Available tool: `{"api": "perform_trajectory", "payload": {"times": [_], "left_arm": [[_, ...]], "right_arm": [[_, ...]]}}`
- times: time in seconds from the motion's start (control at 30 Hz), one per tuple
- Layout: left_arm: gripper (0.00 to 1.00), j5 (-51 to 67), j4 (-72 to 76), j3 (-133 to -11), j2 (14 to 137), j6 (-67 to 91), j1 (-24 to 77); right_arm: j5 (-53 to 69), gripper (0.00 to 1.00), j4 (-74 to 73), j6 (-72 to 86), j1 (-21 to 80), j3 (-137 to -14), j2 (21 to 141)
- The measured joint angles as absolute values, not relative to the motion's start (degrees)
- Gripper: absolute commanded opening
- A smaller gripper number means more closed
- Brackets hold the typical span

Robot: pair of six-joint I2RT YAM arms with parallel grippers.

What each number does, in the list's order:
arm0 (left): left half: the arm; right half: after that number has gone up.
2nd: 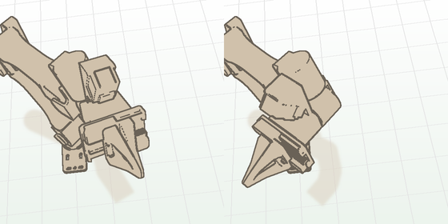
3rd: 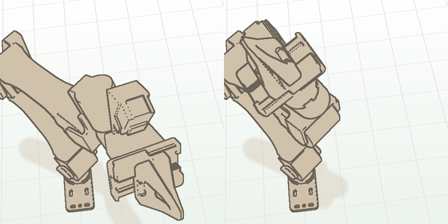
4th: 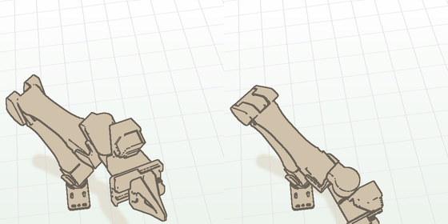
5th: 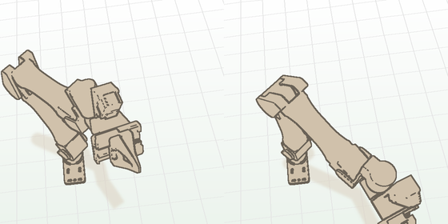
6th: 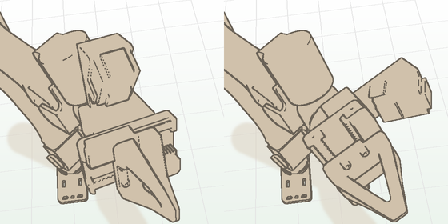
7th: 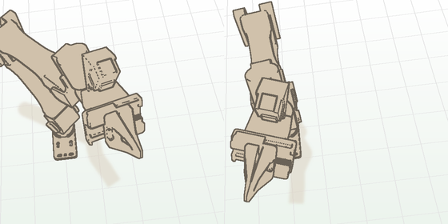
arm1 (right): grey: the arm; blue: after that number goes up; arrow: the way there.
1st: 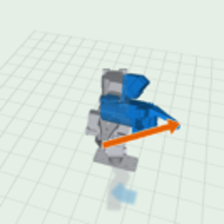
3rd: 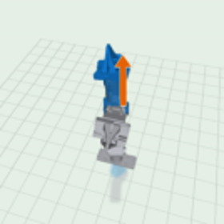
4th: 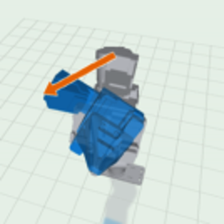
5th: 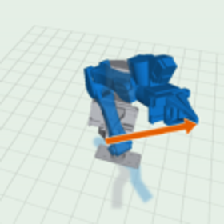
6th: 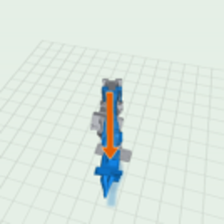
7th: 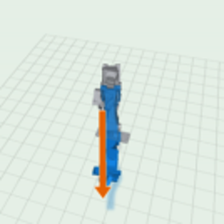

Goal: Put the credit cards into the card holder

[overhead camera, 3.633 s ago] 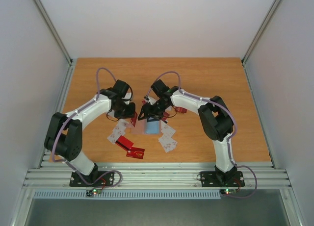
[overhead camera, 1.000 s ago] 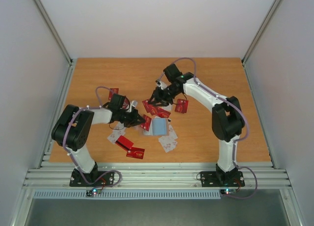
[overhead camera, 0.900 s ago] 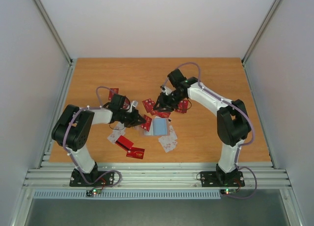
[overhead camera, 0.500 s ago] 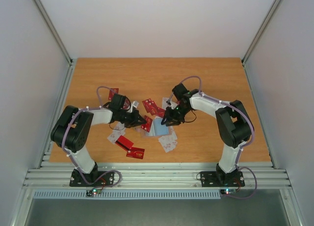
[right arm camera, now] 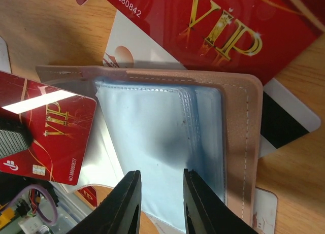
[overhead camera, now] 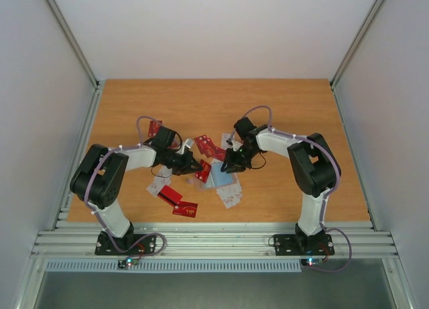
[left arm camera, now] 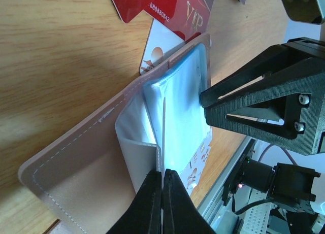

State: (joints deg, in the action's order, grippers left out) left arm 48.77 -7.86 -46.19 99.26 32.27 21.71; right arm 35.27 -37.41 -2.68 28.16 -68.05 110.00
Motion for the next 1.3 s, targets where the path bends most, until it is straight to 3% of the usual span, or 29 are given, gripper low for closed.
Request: {"api": "perform_trajectory", "payload": {"times": [0.53,1.3], "left_arm": [[0.0,48.75,-16.14,-49.32,101.34,29.06,22.63],[0.0,46.22,-17.08,-50.15,101.32,32.75,23.0]], "right_arm": [[36.03,0.24,-35.46,-3.14,27.99,-66.89,109.86],[35.22,0.24,-34.87,-3.73,27.94,-64.93,108.27]]}}
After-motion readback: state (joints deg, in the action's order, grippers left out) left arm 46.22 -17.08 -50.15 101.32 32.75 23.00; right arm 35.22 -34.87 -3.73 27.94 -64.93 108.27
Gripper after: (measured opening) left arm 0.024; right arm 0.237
